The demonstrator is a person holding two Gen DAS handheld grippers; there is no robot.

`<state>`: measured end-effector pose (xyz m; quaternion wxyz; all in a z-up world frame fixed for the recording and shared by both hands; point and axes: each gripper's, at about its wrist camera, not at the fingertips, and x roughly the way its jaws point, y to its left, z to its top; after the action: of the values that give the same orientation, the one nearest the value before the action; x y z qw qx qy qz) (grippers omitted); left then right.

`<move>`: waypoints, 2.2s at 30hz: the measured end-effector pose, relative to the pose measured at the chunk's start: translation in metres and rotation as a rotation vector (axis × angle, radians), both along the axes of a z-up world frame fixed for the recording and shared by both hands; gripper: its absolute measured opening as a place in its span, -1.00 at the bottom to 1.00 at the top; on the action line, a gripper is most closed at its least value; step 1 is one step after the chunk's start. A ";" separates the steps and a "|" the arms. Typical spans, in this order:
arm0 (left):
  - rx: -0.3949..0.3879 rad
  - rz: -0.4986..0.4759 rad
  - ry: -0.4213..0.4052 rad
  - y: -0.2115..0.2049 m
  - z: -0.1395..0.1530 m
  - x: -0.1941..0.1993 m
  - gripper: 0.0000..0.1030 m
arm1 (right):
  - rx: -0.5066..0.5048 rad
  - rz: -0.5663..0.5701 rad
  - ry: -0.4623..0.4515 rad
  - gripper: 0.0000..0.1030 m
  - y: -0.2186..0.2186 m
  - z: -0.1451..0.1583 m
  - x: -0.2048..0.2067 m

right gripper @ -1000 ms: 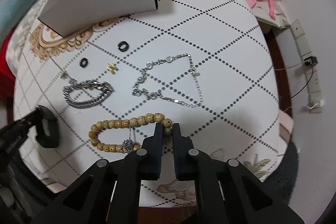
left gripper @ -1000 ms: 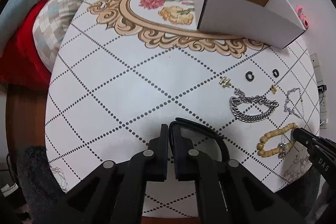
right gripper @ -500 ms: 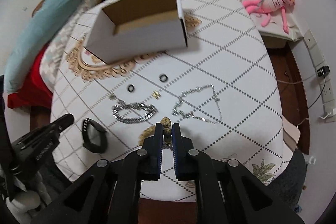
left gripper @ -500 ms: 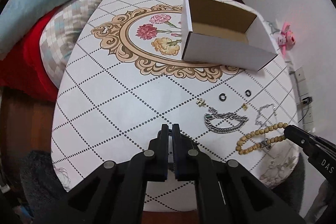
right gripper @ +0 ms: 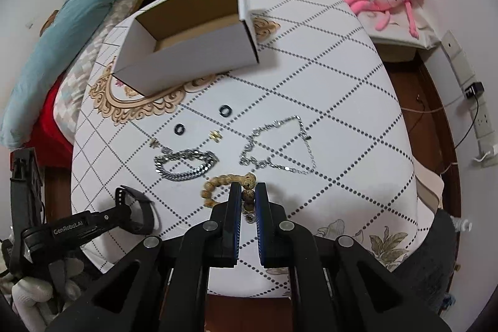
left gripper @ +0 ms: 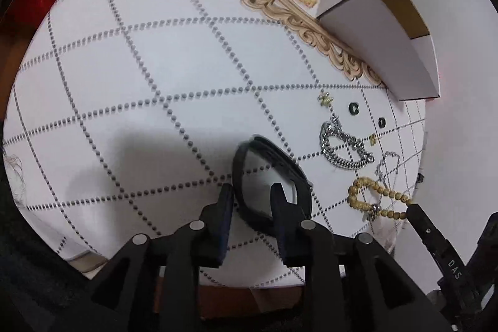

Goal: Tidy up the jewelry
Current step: 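Close left tool on the watch band while right tool closes on the beaded bracelet, then carry the watch band with left tool while right tool carries the bracelet to the box, then open left tool over the box while right tool releases the bracelet inside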

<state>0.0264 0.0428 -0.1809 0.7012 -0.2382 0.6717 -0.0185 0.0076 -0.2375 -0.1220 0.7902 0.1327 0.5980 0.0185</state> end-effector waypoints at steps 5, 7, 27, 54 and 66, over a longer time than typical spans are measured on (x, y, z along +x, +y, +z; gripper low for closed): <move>0.152 -0.091 -0.121 -0.023 0.009 0.003 -0.80 | -0.006 -0.014 0.007 -0.83 -0.005 -0.006 -0.001; 0.223 -0.152 -0.159 -0.035 0.008 0.004 -0.96 | -0.007 -0.016 0.007 -0.83 -0.005 -0.007 -0.001; 0.255 -0.208 -0.456 -0.057 0.113 0.018 -0.99 | 0.086 0.061 -0.146 -0.83 0.005 0.059 0.016; 0.221 -0.284 -0.300 -0.083 0.106 0.204 -0.80 | 0.133 0.155 -0.092 -0.82 0.018 0.054 0.223; 0.407 -0.202 -0.391 -0.066 0.121 0.192 0.80 | -0.066 0.166 -0.057 0.44 0.013 0.042 0.226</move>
<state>0.2186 -0.0233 -0.0597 0.8453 -0.0167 0.5340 0.0013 0.2338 -0.2248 -0.0798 0.8066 0.0560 0.5845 0.0679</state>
